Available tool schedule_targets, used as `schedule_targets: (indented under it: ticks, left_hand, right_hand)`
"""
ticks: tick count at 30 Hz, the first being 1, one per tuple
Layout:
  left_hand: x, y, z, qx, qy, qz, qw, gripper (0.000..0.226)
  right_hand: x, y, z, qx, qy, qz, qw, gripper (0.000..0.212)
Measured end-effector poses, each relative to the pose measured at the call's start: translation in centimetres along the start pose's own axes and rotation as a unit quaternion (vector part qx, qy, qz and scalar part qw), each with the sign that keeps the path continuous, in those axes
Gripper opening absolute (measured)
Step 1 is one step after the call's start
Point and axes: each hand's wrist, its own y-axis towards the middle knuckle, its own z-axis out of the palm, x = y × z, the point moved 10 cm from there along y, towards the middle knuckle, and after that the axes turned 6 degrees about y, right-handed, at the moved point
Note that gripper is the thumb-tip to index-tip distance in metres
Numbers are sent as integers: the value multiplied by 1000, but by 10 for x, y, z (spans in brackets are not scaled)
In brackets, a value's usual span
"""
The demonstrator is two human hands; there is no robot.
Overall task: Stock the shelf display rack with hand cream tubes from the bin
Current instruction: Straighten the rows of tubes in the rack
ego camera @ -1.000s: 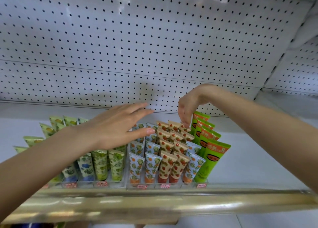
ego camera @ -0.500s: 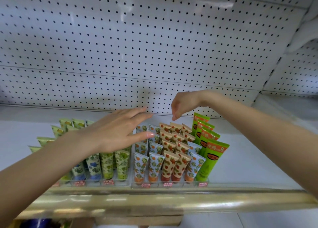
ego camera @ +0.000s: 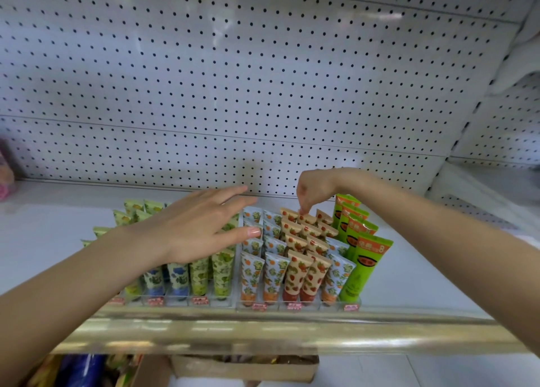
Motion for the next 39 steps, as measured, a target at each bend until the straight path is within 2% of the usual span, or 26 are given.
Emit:
schedule_targets:
  ticks: [3, 7, 13, 17, 23, 39]
  left_hand:
    - [-1, -4, -1, 0, 1, 2, 1000, 78]
    - [0, -8, -2, -4, 7, 1, 1000, 79]
    - [5, -13, -4, -2, 8, -8, 1000, 78]
    - [5, -16, -7, -4, 3, -6, 1000, 79]
    - [6, -17, -8, -9, 6, -6, 1000, 80]
    - [4, -20, -11, -3, 9, -11, 1000, 80]
  right_hand:
    - [1, -1, 2, 5, 7, 10, 1000, 26]
    - [0, -2, 3, 8, -6, 16, 1000, 18]
    - [1, -2, 4, 9, -13, 20, 1000, 17]
    - [-1, -3, 0, 9, -12, 35, 999, 29]
    - [-6, -5, -2, 15, -21, 50, 998, 33]
    - [-13, -6, -2, -8, -19, 66, 998, 29]
